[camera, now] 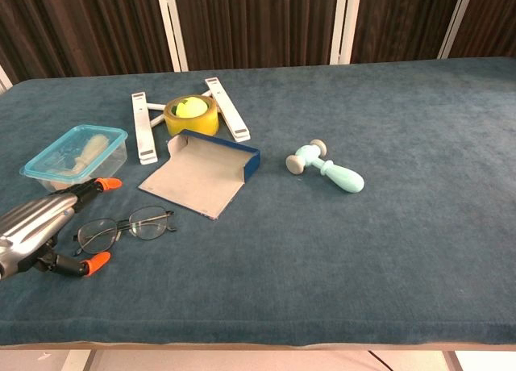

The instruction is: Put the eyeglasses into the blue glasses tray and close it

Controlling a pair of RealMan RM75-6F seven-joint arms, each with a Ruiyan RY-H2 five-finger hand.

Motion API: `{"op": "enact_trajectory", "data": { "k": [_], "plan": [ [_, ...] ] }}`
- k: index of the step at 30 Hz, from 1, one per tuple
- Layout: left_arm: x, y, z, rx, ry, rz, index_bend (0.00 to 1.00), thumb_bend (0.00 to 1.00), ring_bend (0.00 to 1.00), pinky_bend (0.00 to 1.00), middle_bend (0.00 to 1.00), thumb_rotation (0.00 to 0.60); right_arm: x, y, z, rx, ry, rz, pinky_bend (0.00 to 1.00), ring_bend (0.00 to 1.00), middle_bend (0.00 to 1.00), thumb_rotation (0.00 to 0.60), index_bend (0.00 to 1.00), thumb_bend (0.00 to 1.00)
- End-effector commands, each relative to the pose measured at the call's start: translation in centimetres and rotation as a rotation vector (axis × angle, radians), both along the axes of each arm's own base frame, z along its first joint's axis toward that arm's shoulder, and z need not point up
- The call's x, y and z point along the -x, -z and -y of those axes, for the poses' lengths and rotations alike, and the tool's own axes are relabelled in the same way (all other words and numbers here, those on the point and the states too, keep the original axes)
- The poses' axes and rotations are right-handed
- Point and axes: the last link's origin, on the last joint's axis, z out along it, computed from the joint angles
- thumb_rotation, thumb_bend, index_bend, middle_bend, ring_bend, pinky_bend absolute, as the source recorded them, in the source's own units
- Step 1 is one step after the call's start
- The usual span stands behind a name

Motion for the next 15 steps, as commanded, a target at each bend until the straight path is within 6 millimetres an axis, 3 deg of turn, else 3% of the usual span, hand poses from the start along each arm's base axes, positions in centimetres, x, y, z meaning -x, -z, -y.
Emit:
{"op": "enact_trajectory", "data": {
  "k": [1,5,10,15],
  "plan": [
    [0.5,-0.4,-0.4,-0.028,-0.022,-0.004,0.0,0.34,0.0,0.09,0.0,0.6,0.0,0.0,0.0,-0.001,0.0,0.0,0.0,0.0,0.0,0.6,0.0,0.18],
    [1.0,-0.6,-0.8,-0.05,-0.041,0.008,0.02,0.34,0.0,0.1,0.0,0.6,0.0,0.1,0.0,-0.003,-0.001,-0.002,0.0,0.0,0.0,0.6,0.0,0.18],
    [0.4,-0.9,-0.6,-0.086,-0.003,0.05,0.18,0.36,0.0,0.14,0.0,0.6,-0.1,0.1,-0.1,-0.006,-0.001,0.002,0.0,0.0,0.0,0.6,0.0,0.18],
    [-0.3,-0.9,-0.3,-0.083,0.028,0.058,0.19,0.36,0.0,0.14,0.0,0.6,-0.1,-0.1,-0.1,-0.012,-0.003,0.012,0.0,0.0,0.0,0.6,0.0,0.18]
  ]
}}
